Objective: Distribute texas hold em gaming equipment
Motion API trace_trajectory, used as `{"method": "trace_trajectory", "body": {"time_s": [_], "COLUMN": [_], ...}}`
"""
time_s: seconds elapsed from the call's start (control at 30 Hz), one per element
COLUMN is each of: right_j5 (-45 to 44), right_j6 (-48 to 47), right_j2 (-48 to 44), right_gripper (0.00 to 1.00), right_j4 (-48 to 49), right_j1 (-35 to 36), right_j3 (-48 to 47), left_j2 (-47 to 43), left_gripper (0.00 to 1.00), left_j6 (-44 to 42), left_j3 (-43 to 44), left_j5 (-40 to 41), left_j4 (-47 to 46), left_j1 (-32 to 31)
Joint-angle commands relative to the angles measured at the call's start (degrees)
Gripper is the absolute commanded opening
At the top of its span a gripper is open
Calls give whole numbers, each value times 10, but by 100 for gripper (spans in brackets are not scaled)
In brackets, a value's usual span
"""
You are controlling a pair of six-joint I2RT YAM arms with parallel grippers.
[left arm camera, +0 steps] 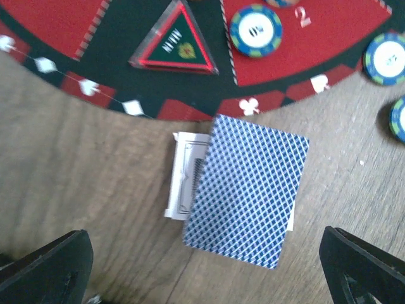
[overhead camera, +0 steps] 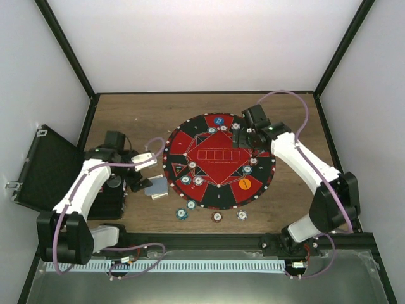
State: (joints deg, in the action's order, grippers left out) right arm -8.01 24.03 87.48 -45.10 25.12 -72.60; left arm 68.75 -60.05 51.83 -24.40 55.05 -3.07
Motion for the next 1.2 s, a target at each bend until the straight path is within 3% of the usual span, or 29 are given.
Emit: {"method": "trace_trajectory", "body": {"time_s": [0.0, 0.33, 1.17], "right_j5": [45, 88, 109], "right_j6": [-6, -7, 12], "right_j2": [-54, -84, -120], "right_gripper": [100, 100, 100], "right_j4": [30, 75, 43], "right_j1": [18, 51, 77], "right_j3": [38, 107, 85], "left_j2": [26, 11, 49], "left_gripper": [100, 100, 100], "left_j6": [-10, -70, -109], "left_j3": [-36, -101, -119], "left_j5": [48, 77, 102], "left_j4": [-41, -93, -132], "left_j1": [-34, -56, -81]}}
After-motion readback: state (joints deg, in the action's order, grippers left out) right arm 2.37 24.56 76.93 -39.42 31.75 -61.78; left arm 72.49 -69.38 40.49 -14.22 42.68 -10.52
